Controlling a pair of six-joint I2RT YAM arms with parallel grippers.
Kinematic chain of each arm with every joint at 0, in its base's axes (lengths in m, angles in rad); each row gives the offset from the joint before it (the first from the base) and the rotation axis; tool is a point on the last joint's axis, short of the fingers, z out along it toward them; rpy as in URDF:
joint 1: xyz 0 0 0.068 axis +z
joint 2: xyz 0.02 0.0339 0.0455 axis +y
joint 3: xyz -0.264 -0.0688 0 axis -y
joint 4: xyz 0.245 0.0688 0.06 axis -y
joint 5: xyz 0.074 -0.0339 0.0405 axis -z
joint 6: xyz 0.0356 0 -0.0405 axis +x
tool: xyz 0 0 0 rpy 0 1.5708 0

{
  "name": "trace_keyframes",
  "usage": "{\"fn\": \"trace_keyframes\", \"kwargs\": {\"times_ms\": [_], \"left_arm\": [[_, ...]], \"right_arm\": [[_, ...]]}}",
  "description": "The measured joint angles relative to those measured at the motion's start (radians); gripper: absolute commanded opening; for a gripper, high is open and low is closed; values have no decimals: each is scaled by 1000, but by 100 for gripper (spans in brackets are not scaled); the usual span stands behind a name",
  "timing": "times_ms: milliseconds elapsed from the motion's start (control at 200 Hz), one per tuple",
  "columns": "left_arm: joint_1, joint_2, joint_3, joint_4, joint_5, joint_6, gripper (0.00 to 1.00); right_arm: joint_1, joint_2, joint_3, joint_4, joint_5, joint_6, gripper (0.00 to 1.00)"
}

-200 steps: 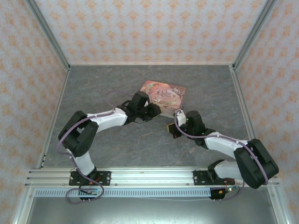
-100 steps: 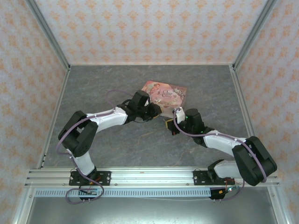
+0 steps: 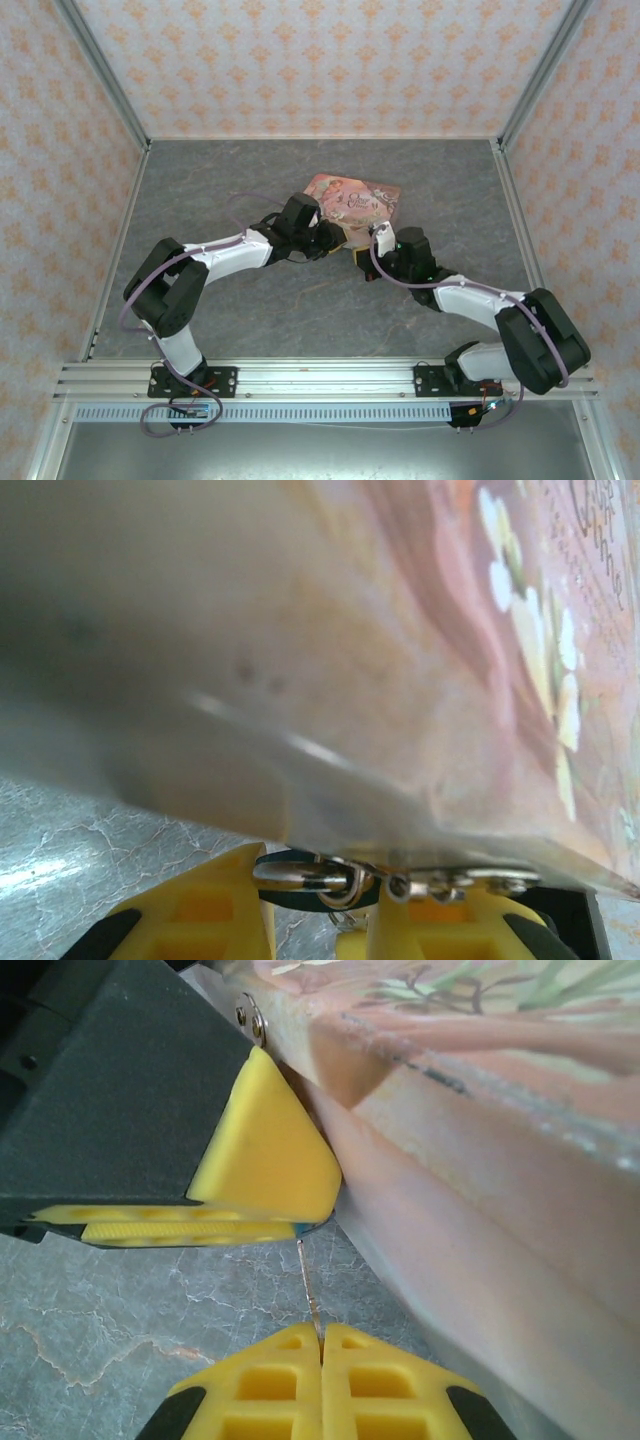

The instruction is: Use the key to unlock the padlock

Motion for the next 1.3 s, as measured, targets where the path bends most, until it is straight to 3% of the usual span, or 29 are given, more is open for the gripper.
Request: {"fn": "trace_keyframes", "kwargs": {"times_ms": [1301], "left_arm": [[5,0,-12,0,-9,-3,19]], "right_arm": [[14,76,34,12,11,-13,0]]}}
